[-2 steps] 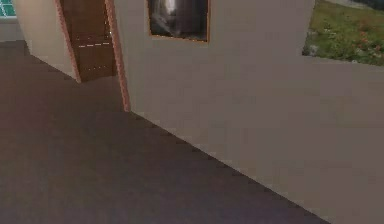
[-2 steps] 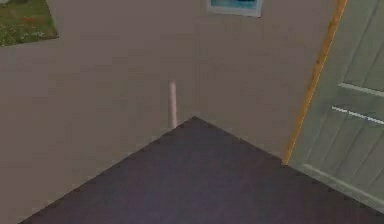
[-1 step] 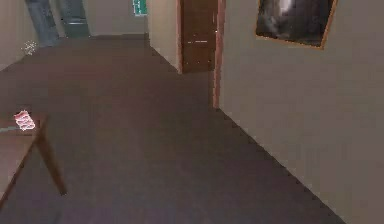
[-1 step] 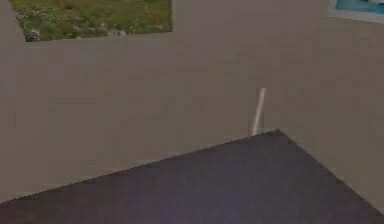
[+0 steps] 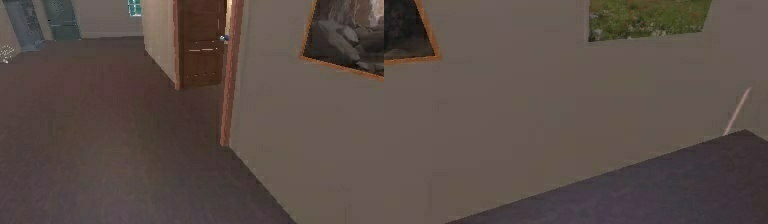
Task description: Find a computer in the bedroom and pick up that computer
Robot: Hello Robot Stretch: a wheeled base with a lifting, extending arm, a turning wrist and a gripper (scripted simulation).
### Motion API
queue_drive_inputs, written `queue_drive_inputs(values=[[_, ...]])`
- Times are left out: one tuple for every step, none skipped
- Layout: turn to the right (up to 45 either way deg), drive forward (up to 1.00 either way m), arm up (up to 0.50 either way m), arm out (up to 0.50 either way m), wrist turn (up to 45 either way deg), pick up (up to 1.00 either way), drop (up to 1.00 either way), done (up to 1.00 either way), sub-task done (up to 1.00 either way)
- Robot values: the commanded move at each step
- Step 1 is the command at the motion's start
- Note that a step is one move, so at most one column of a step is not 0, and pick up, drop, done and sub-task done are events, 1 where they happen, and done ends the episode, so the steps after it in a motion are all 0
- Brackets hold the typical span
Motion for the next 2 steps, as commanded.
queue_drive_inputs(values=[[-3.0, 0.0, 0.0, 0.0, 0.0, 0.0, 0.0, 0.0, 0.0], [0.0, 1.0, 0.0, 0.0, 0.0, 0.0, 0.0, 0.0, 0.0]])
